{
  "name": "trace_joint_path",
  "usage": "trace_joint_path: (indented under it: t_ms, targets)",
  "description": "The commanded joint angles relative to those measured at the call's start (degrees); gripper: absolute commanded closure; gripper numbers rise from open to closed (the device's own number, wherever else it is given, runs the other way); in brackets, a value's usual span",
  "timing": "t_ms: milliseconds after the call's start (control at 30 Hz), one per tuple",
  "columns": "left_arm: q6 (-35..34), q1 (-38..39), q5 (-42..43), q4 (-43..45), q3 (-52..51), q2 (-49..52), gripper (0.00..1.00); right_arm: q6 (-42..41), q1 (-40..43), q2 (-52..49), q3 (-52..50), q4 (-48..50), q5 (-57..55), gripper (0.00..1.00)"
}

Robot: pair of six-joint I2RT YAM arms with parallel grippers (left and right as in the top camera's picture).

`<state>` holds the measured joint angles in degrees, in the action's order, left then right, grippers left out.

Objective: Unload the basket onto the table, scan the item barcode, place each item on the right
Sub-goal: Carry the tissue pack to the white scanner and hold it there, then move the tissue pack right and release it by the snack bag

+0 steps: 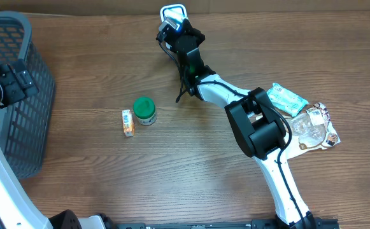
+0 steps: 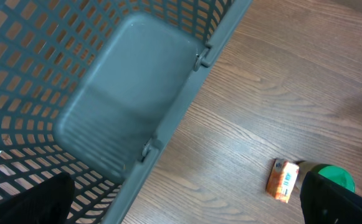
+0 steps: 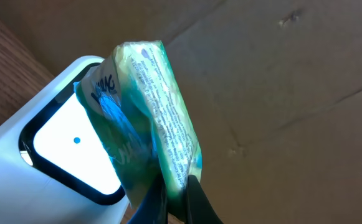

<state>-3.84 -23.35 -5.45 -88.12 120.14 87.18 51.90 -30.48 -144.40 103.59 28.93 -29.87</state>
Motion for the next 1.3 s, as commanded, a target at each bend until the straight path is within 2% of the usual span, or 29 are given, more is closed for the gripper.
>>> trace_joint_path:
  t_ms: [0,467,667,867,1167,1267]
  targets:
    - [1.09,-0.2,-0.5,0.09,0.76,0.15,0.0,0.46,-0.39,0.31,0.33,0.57,0.42,0.96]
    - [1.09,-0.2,-0.5,0.09,0.76,0.15,0.01,0.37,-0.98,2.69,0.33,0.61,-2.05,0.96]
    - [1.09,-0.2,-0.5,0.09,0.76,0.15,0.01,-6.34,-1.07,8.33,0.33,-1.38,-5.42,0.96]
    - [1.09,-0.2,-0.5,0.07,0.76,0.15,0.0,-16.48,-1.07,18.21,0.33,-19.91,-0.15,0.96]
    - [1.09,-0.2,-0.5,0.07,0.76,0.15,0.01,-41.81,-0.37,37.09,0.33,-54.9,21.35,0.96]
    - [1.09,-0.2,-0.5,0.09,0.76,0.15,0.01,-52.46,0.52,43.21,0.33,-68.41,22.64,0.96]
